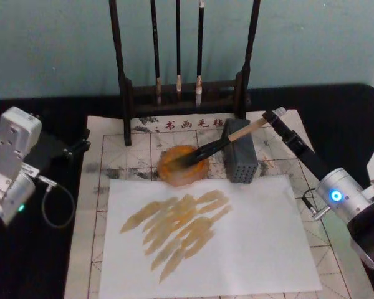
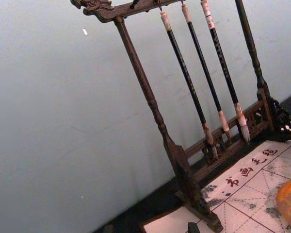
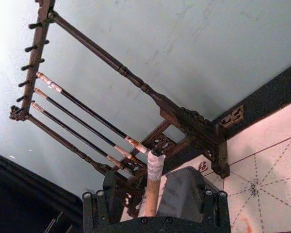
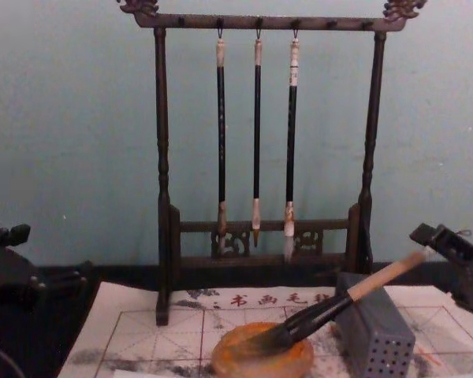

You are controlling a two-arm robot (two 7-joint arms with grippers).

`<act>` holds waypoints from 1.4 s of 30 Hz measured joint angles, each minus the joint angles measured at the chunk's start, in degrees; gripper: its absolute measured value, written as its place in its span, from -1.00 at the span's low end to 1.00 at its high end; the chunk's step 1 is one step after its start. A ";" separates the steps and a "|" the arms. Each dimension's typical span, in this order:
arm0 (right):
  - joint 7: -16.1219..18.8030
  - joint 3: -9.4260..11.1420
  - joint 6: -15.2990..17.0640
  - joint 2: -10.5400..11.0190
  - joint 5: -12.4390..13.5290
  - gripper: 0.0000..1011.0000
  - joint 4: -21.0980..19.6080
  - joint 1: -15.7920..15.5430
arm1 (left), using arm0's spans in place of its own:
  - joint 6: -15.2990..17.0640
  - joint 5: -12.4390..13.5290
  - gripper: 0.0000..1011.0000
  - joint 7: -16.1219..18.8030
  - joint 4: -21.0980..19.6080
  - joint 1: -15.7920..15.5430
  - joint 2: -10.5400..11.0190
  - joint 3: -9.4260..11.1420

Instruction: Pick up the brush from the inkstone, write on the paper, then place the brush back to its original position.

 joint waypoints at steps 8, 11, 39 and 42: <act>0.53 -1.32 -0.05 -0.34 1.03 0.98 1.78 1.26 | 0.00 0.00 0.98 0.00 0.00 0.00 0.00 0.00; 0.66 -1.81 -0.16 -0.44 1.37 0.98 2.34 1.70 | 0.00 0.00 0.98 0.00 0.00 0.00 0.00 0.00; 1.15 -4.74 -1.53 0.31 4.27 0.98 4.65 3.73 | 0.00 0.00 0.98 0.00 0.00 0.00 0.00 0.00; 1.13 -4.69 -1.53 0.30 4.26 0.98 4.63 3.70 | 0.00 0.00 0.98 0.00 0.00 0.00 0.00 0.00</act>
